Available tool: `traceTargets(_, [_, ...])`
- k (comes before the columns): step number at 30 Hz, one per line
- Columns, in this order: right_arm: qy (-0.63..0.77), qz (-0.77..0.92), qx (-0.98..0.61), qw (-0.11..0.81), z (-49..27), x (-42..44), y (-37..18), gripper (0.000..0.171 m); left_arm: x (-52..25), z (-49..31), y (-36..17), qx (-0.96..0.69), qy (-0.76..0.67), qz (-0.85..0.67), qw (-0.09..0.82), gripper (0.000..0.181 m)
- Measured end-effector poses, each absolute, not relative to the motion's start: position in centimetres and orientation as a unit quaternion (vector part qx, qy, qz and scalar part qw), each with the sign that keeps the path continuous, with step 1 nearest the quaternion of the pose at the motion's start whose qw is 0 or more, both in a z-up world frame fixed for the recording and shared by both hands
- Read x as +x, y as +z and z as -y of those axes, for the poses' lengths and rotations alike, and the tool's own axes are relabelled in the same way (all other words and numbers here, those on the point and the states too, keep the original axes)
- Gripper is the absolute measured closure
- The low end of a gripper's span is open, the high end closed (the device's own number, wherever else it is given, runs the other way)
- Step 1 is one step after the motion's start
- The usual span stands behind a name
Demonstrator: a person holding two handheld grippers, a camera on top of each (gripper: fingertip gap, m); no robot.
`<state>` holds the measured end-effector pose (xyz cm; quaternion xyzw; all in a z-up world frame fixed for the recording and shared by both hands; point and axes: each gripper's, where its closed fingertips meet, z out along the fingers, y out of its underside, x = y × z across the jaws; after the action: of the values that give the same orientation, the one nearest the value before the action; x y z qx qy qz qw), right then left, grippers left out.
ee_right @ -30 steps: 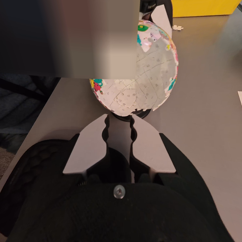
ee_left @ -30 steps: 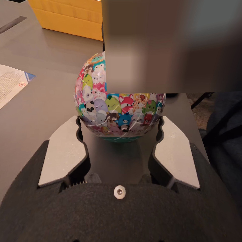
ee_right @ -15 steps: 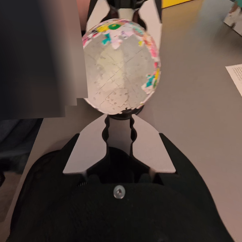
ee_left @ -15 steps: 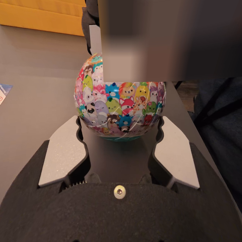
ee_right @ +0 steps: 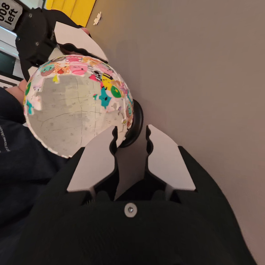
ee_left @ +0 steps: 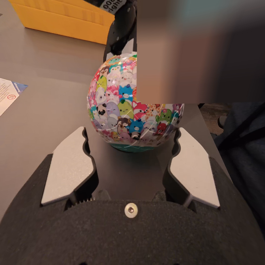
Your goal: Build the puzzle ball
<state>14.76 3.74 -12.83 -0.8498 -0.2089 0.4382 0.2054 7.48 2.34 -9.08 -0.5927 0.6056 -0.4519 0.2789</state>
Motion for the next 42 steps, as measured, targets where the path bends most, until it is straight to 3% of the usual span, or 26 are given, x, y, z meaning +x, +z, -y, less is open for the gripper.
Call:
traceTargets(22, [0.257, 0.285, -0.892, 0.24, -5.6, 13.3, -15.3, 0.131, 7.5, -1.8, -9.4, -0.595, -0.469, -0.593, 0.273, 0.07])
traceTargets(33, [0.248, 0.299, -0.891, 0.235, -5.4, 13.0, -15.4, 0.135, 7.7, -1.4, -9.4, -0.594, -0.471, -0.594, 0.27, 0.07])
traceTargets(42, [0.287, 0.278, -0.87, 0.29, -5.8, 14.3, -12.2, 0.127, 7.4, -1.6, -8.9, -0.595, -0.475, -0.587, 0.275, 0.07])
